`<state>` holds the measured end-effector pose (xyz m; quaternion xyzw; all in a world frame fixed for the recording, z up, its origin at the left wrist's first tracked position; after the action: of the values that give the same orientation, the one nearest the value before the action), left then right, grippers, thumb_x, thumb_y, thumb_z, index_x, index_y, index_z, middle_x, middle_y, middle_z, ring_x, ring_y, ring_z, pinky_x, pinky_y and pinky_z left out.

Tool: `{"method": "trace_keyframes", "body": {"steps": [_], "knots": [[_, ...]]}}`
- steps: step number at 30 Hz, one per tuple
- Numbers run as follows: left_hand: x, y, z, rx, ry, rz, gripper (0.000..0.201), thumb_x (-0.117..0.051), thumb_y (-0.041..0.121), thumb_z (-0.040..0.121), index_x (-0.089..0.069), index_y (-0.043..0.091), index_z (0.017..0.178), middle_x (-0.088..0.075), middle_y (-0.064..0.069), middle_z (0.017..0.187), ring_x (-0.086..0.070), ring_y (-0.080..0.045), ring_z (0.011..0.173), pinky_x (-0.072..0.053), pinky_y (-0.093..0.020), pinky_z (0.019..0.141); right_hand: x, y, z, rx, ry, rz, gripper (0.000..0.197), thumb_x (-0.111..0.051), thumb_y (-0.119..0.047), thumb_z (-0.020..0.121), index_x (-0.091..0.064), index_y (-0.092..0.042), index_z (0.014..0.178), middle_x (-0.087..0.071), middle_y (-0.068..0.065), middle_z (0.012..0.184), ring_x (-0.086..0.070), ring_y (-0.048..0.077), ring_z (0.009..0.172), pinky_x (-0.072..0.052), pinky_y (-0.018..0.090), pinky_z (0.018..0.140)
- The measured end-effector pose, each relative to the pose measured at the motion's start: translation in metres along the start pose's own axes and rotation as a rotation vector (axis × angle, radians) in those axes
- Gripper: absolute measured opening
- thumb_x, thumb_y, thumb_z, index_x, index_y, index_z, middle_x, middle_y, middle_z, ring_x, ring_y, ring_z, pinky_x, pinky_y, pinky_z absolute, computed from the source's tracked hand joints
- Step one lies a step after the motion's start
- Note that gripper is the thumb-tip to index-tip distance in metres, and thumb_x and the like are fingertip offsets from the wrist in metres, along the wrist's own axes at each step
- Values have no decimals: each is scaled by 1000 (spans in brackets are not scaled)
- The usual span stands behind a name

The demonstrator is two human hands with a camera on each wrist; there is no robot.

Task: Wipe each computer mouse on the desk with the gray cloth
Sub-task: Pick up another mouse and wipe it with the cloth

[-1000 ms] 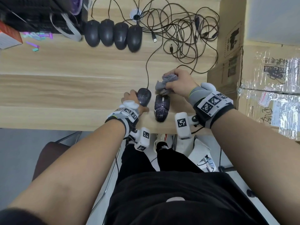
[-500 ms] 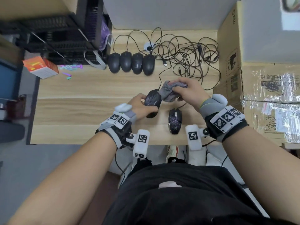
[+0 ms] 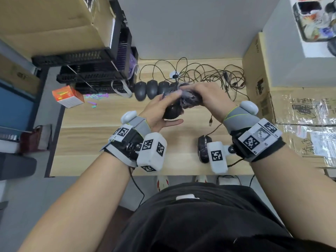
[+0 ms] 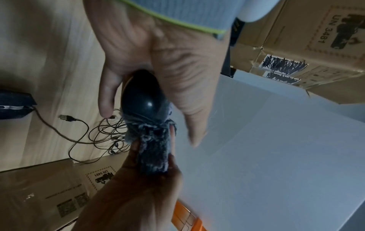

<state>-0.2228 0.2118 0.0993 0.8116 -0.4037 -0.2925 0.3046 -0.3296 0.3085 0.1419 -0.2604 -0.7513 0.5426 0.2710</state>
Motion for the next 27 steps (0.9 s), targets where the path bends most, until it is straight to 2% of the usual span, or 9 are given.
{"method": "trace_keyframes", "body": {"steps": [3, 6, 10, 12, 15, 18, 21, 24, 27], "knots": [[-6, 5, -8, 50, -63, -65, 61, -45, 72, 93, -65, 24, 126, -74, -2, 120, -69, -25, 114, -59, -50, 88, -7, -5, -2, 57, -50, -105, 25, -54, -4, 90, -72, -5, 107, -72, -1, 95, -67, 11, 87, -56, 24, 80], [-2, 8, -11, 44, -44, -124, 65, -30, 74, 95, -64, 24, 119, -78, -4, 109, -72, -30, 108, -57, -55, 89, -6, -6, -3, 109, -26, -143, 26, -63, -2, 88, -68, -13, 111, -66, -10, 100, -64, 4, 86, -53, 21, 79], [0, 10, -13, 31, -17, -118, 70, -27, 73, 97, -58, 20, 130, -75, -11, 116, -75, -34, 99, -61, -52, 80, 8, 0, -1, 88, 106, -112, 50, -78, -15, 79, -55, -19, 124, -58, -3, 117, -63, 16, 106, -54, 34, 92], [-2, 10, -10, 27, -31, -61, 74, -24, 75, 96, -60, 21, 131, -74, -12, 116, -75, -29, 90, -62, -43, 72, 7, 2, 0, 65, 119, -117, 38, -78, -17, 79, -63, -16, 114, -63, -1, 113, -66, 19, 101, -54, 41, 93], [-3, 11, -8, 20, -26, -34, 75, -25, 78, 94, -64, 20, 122, -75, -9, 104, -72, -26, 78, -58, -33, 61, -7, -10, -2, 144, 88, -252, 13, -78, -26, 77, -68, -29, 85, -69, -3, 91, -65, 17, 87, -54, 46, 87], [1, 13, -8, 6, 16, -6, 62, -25, 75, 96, -62, 30, 118, -76, -1, 97, -73, -20, 74, -59, -34, 61, -28, -23, -9, 247, -51, -424, 24, -83, -24, 72, -63, -38, 69, -63, -14, 80, -63, 15, 83, -53, 39, 84], [3, 14, -10, -2, 22, 63, 59, -22, 74, 97, -62, 34, 114, -77, 0, 92, -74, -21, 72, -58, -31, 58, -34, -31, -10, 266, -147, -471, 19, -83, -22, 72, -68, -33, 71, -64, -12, 77, -62, 10, 74, -52, 31, 75], [-1, 16, -11, -9, 24, 130, 61, -20, 73, 98, -61, 34, 120, -74, -7, 92, -70, -25, 66, -54, -28, 51, -3, -26, 4, 168, 111, -409, 6, -76, -21, 80, -69, -21, 80, -63, -12, 69, -58, 10, 65, -48, 26, 64], [-4, 17, -10, 0, 20, 170, 71, -20, 77, 95, -61, 27, 124, -72, -10, 90, -68, -26, 61, -51, -28, 48, 3, -27, 3, 195, 227, -482, 3, -73, -27, 81, -70, -26, 80, -61, -17, 69, -57, 6, 71, -44, 26, 71]]}}
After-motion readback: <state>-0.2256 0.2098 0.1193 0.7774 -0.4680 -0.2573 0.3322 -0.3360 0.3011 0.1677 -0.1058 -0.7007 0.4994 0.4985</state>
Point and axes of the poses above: each hand's wrist, its own z-axis towards the middle knuckle, its own x-axis out of the back of the hand, y = z × x, the point moved 9 cm from there along z, towards the middle knuckle
